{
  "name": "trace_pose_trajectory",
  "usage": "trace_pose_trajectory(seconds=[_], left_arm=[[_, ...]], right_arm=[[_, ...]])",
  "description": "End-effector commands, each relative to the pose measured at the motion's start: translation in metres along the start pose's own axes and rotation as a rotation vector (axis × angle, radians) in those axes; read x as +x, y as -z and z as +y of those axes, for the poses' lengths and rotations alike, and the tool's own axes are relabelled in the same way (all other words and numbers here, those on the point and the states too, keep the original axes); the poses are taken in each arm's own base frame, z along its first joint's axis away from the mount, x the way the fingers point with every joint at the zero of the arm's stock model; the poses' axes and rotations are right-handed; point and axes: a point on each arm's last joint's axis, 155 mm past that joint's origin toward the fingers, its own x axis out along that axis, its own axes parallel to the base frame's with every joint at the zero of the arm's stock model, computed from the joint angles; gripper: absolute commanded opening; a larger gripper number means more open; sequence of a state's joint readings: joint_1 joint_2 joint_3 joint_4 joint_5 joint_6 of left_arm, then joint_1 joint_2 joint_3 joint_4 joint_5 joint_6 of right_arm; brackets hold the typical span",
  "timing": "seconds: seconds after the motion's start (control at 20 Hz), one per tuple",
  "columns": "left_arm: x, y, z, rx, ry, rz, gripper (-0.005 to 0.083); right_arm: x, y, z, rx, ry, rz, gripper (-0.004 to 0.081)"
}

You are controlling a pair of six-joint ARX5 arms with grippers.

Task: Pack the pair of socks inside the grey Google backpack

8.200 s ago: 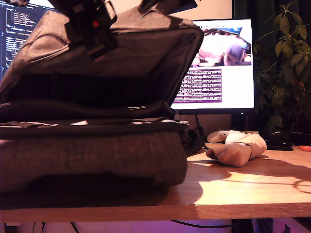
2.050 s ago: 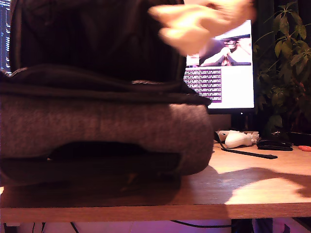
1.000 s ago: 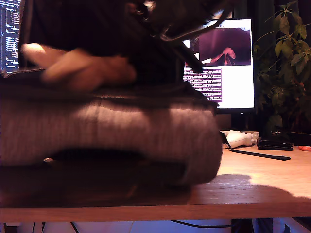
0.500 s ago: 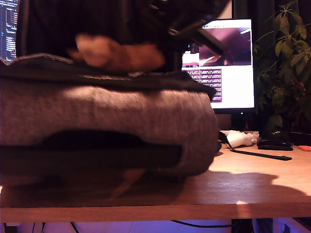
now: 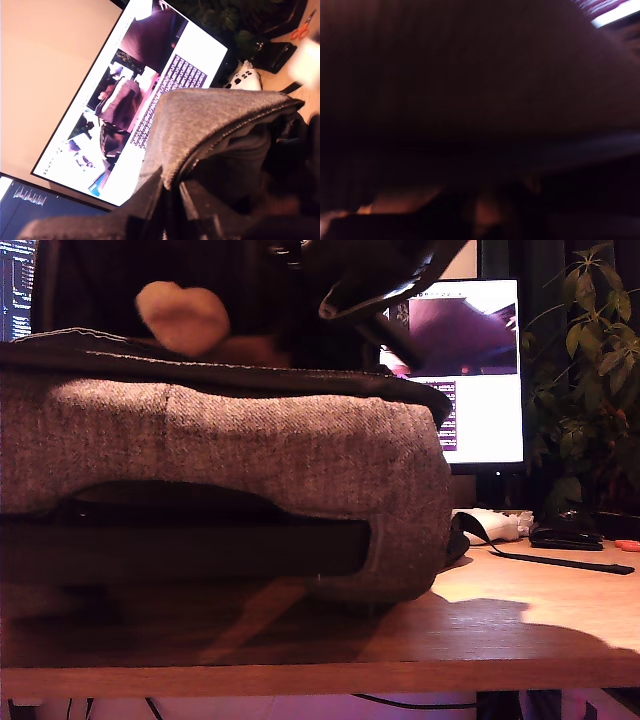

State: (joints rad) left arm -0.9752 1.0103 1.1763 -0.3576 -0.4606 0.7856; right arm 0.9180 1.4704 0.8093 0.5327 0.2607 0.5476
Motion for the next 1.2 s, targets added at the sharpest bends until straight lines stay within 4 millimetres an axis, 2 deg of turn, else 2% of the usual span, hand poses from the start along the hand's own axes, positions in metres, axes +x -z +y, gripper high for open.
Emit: trace_pose_trajectory(seconds=[0.0, 0.2, 0.4, 0.65, 0.75, 0.85, 1.0, 1.05, 1.15], left_arm=[[-0.015, -0.023, 0.026, -0.048, -0.053, -0.080, -0.0024], [-0.014, -0.019, 0.023, -0.039, -0.043, -0.063, -0.0024], [-0.014, -0.019, 0.023, -0.039, -0.042, -0.062, -0.0024], [-0.014, -0.019, 0.023, -0.038, -0.042, -0.062, -0.0024], [-0.014, -0.019, 0.024, -0.040, -0.044, -0.064, -0.0024], [-0.014, -0.019, 0.024, -0.040, -0.044, -0.064, -0.0024], [-0.014, -0.019, 0.024, -0.040, -0.045, -0.065, -0.0024], [-0.014, -0.019, 0.024, -0.040, -0.044, -0.064, -0.0024], [-0.014, -0.019, 0.024, -0.040, -0.044, -0.064, -0.0024]], right_arm=[[0.001, 0.000, 0.006, -0.033, -0.026, 0.001, 0.0420], [-0.001, -0.001, 0.015, -0.060, -0.052, 0.036, 0.0421], [-0.019, 0.013, 0.003, -0.145, 0.004, 0.159, 0.0422], [-0.052, -0.014, 0.013, -0.184, -0.023, 0.156, 0.0416], [-0.059, 0.000, 0.015, -0.190, -0.051, 0.228, 0.0353], [-0.061, 0.016, 0.007, -0.202, -0.029, 0.297, 0.0280], [-0.057, 0.035, 0.009, -0.214, -0.051, 0.353, 0.0016], [-0.055, 0.040, 0.011, -0.228, -0.067, 0.365, -0.0013], [-0.048, 0.049, 0.015, -0.224, -0.098, 0.381, -0.0013]])
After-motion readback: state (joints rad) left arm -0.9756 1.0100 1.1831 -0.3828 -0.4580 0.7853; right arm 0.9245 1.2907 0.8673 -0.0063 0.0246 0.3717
